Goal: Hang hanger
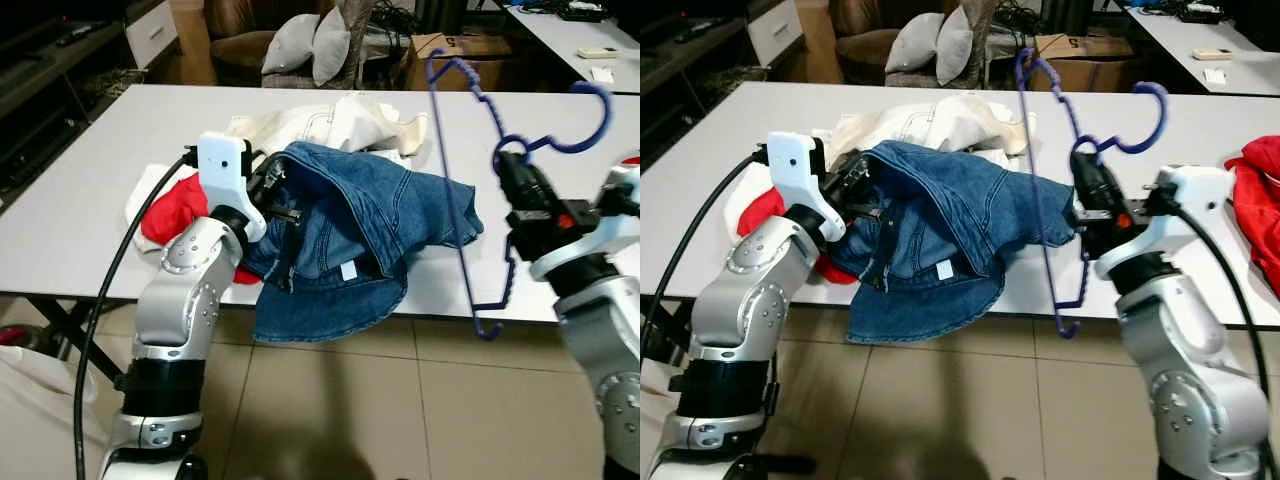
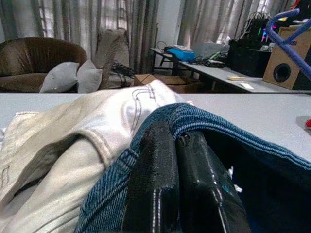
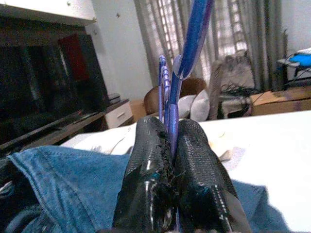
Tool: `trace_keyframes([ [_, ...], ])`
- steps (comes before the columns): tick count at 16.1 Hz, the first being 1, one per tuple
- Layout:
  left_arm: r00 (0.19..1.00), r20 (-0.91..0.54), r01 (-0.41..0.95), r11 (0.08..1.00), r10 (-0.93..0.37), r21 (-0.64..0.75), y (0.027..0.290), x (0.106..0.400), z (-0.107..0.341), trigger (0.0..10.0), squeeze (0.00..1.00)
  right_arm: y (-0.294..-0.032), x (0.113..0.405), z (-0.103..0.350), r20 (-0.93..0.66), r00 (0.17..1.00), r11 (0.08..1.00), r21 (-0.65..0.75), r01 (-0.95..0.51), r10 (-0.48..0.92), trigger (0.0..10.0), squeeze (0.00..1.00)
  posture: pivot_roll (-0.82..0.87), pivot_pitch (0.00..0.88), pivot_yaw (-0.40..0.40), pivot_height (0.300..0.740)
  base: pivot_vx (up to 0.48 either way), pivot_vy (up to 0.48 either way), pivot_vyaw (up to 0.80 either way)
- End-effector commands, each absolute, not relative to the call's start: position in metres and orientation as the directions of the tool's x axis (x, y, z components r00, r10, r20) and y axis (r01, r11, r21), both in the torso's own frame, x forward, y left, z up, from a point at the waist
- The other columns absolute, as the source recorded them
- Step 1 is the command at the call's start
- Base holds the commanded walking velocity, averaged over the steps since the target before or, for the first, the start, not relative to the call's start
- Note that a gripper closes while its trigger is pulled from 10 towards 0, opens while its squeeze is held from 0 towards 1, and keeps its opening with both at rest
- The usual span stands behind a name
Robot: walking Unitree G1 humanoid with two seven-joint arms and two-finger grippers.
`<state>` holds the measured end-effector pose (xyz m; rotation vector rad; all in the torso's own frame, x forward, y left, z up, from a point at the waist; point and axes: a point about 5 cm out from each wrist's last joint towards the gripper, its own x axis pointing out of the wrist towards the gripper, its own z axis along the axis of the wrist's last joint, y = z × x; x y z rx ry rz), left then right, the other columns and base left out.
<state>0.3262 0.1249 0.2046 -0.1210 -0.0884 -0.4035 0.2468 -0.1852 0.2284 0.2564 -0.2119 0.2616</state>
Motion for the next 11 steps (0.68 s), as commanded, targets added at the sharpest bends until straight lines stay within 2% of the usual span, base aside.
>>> trace_keyframes([
  [1,0.921,0.108,0.386,0.917,-0.375,-0.101,0.1296,0.3246,0.2037,10.0,0.00,-0.1814,0.2481,0.2290,0.245,0.940,0.931,0.217,-0.292,0.238,10.0,0.00,-0.12,0.000,0.014,0.740,-0.274,0.000,0.00],
  [11,0.911,0.076,0.410,0.910,-0.405,-0.056,0.1271,0.3244,0.2015,10.0,0.00,-0.1801,0.2503,0.2254,0.236,0.937,0.925,0.223,-0.308,0.255,10.0,0.00,-0.10,0.000,0.021,0.740,-0.286,0.000,0.00],
])
